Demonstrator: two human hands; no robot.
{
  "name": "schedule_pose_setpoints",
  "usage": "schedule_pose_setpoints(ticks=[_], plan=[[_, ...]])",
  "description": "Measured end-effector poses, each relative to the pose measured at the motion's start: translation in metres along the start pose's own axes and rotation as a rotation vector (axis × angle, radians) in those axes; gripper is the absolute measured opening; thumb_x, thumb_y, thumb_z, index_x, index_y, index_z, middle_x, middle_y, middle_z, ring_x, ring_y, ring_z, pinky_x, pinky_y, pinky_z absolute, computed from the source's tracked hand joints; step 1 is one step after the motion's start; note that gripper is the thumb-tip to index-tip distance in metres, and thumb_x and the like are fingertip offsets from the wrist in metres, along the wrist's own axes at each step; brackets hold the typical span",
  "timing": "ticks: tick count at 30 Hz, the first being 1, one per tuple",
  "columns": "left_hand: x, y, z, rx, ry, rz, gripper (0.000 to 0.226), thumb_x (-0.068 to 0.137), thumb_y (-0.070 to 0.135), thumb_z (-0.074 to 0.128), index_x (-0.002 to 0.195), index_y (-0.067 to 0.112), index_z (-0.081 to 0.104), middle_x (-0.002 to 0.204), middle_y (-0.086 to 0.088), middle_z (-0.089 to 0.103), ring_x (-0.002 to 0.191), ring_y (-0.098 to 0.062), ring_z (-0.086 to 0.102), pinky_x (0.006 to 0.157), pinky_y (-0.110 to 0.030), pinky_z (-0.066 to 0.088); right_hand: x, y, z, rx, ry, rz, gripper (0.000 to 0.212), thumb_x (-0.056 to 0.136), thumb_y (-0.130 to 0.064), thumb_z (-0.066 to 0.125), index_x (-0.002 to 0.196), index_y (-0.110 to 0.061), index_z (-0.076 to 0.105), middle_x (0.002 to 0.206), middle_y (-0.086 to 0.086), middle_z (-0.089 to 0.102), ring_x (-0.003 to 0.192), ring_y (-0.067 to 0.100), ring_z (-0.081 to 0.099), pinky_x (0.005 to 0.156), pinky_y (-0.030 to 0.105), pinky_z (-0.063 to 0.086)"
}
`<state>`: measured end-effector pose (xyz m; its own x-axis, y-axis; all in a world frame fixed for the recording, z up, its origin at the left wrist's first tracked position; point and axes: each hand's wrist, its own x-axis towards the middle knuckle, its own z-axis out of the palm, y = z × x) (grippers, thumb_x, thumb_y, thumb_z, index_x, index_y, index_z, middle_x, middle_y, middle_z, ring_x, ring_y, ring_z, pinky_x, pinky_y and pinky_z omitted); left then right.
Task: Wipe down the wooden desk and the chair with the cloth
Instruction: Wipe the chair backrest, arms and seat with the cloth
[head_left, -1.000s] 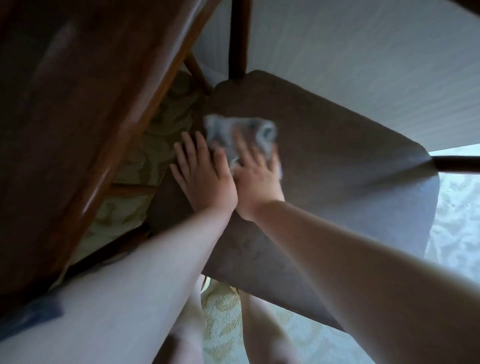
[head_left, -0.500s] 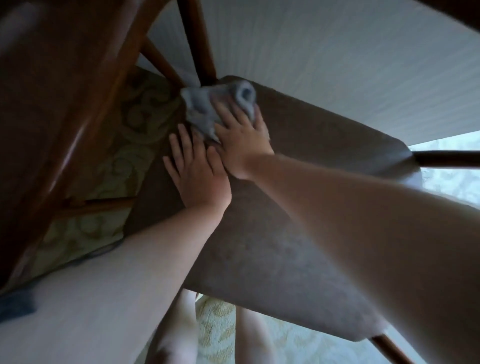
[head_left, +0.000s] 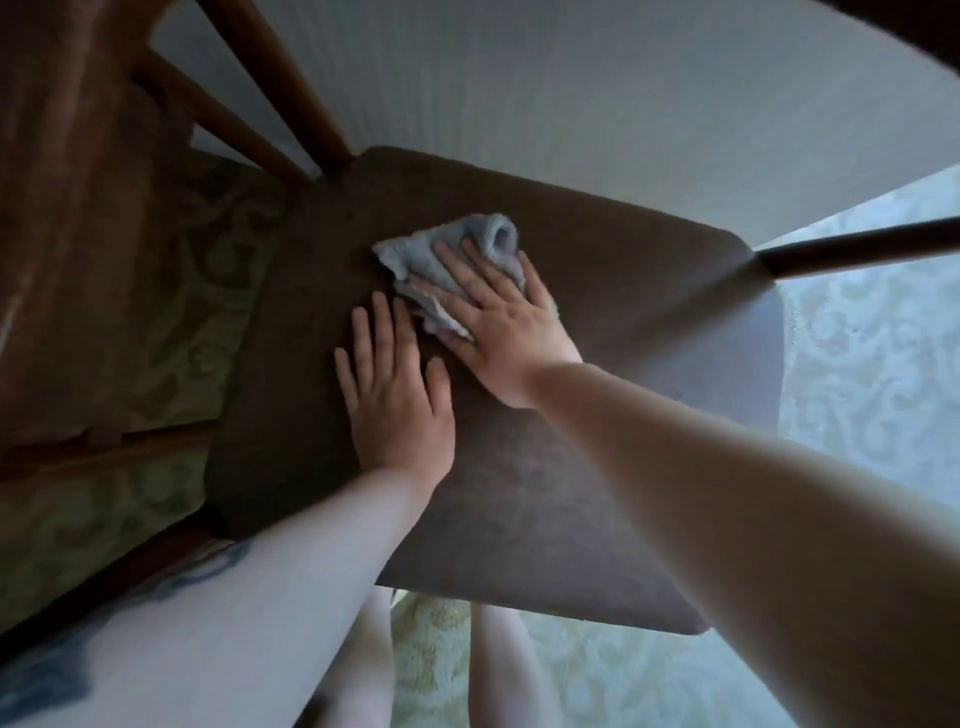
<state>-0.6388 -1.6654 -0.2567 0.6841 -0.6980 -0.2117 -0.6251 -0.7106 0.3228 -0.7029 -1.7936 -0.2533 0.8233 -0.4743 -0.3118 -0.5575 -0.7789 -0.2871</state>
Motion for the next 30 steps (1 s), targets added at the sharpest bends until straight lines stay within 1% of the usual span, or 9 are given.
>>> schedule_pose_setpoints(ticks=[5, 7, 10, 13, 18, 20, 24, 26, 30], plan=[[-0.024, -0.018, -0.001, 0.045, -0.062, 0.215, 0.06, 0.097, 0.037, 0.023, 0.154, 0.018, 0.017, 0.162, 0.0, 0.011, 0.149, -0.016, 0.002, 0.118, -0.038, -0.003, -0.094, 0.01, 0.041, 0.169, 0.352, 0.98, 0.054, 0.101, -0.05, 0.02, 0.153, -0.043, 0.006, 0.164, -0.004, -0.001, 0.15, 0.016, -0.005, 0.118, 0.055, 0.003], [-0.041, -0.025, 0.004, 0.061, -0.082, 0.255, 0.06, 0.096, 0.033, 0.026, 0.154, 0.017, 0.02, 0.162, -0.001, 0.015, 0.149, -0.016, 0.005, 0.118, -0.04, 0.0, -0.114, -0.041, 0.062, 0.174, 0.377, 0.9, 0.057, 0.099, -0.049, 0.026, 0.152, -0.038, 0.01, 0.163, 0.002, 0.007, 0.15, 0.02, 0.003, 0.116, 0.057, 0.009], [-0.061, -0.048, 0.008, 0.118, -0.046, 0.209, 0.061, 0.091, 0.026, 0.032, 0.15, 0.01, 0.028, 0.159, -0.009, 0.023, 0.147, -0.023, 0.015, 0.117, -0.043, 0.007, -0.114, -0.102, 0.078, 0.098, 0.252, 0.359, 0.057, 0.094, -0.044, 0.04, 0.15, -0.038, 0.029, 0.162, 0.0, 0.014, 0.149, 0.022, 0.012, 0.118, 0.056, 0.005], [-0.067, -0.069, 0.001, 0.137, -0.049, 0.247, 0.061, 0.091, 0.027, 0.033, 0.15, 0.01, 0.028, 0.159, -0.009, 0.023, 0.146, -0.025, 0.016, 0.116, -0.044, 0.008, -0.124, -0.07, 0.079, -0.019, 0.229, 0.115, 0.06, 0.094, -0.041, 0.047, 0.151, -0.039, 0.029, 0.162, -0.003, 0.018, 0.148, 0.02, 0.017, 0.119, 0.054, 0.008], [-0.066, -0.059, -0.002, 0.095, -0.103, 0.328, 0.058, 0.098, 0.032, 0.027, 0.153, 0.013, 0.023, 0.161, -0.003, 0.015, 0.148, -0.019, 0.01, 0.117, -0.039, 0.002, -0.174, -0.07, 0.094, 0.079, 0.36, 1.071, 0.056, 0.097, -0.044, 0.033, 0.153, -0.036, 0.025, 0.163, -0.001, 0.008, 0.15, 0.02, 0.006, 0.117, 0.053, 0.008], [-0.072, -0.051, 0.005, 0.107, -0.122, 0.409, 0.059, 0.096, 0.03, 0.029, 0.152, 0.012, 0.027, 0.16, -0.005, 0.02, 0.147, -0.019, 0.012, 0.117, -0.041, 0.006, -0.161, -0.099, 0.095, 0.112, 0.34, 0.976, 0.056, 0.097, -0.045, 0.034, 0.152, -0.035, 0.029, 0.163, 0.002, 0.012, 0.15, 0.023, 0.008, 0.116, 0.055, 0.009], [-0.071, -0.047, 0.008, 0.1, -0.113, 0.358, 0.06, 0.092, 0.029, 0.032, 0.148, 0.009, 0.033, 0.159, -0.008, 0.023, 0.147, -0.022, 0.015, 0.116, -0.04, 0.005, -0.139, -0.082, 0.079, 0.052, 0.221, 0.278, 0.055, 0.093, -0.042, 0.043, 0.148, -0.038, 0.034, 0.161, -0.002, 0.022, 0.149, 0.021, 0.016, 0.118, 0.055, 0.012], [-0.073, -0.048, 0.005, 0.125, -0.137, 0.402, 0.061, 0.095, 0.033, 0.029, 0.152, 0.012, 0.025, 0.161, -0.005, 0.018, 0.148, -0.02, 0.011, 0.117, -0.039, 0.003, -0.164, -0.051, 0.081, 0.011, 0.216, 0.448, 0.059, 0.094, -0.042, 0.037, 0.152, -0.04, 0.024, 0.162, -0.004, 0.015, 0.15, 0.018, 0.008, 0.119, 0.051, 0.009], [-0.077, -0.038, 0.007, 0.112, -0.145, 0.459, 0.06, 0.097, 0.036, 0.025, 0.154, 0.016, 0.019, 0.161, -0.002, 0.013, 0.149, -0.016, 0.005, 0.118, -0.037, -0.002, -0.224, -0.033, 0.097, 0.135, 0.298, 1.188, 0.06, 0.096, -0.045, 0.024, 0.153, -0.027, 0.027, 0.164, 0.003, 0.003, 0.15, 0.021, -0.001, 0.118, 0.049, 0.003]])
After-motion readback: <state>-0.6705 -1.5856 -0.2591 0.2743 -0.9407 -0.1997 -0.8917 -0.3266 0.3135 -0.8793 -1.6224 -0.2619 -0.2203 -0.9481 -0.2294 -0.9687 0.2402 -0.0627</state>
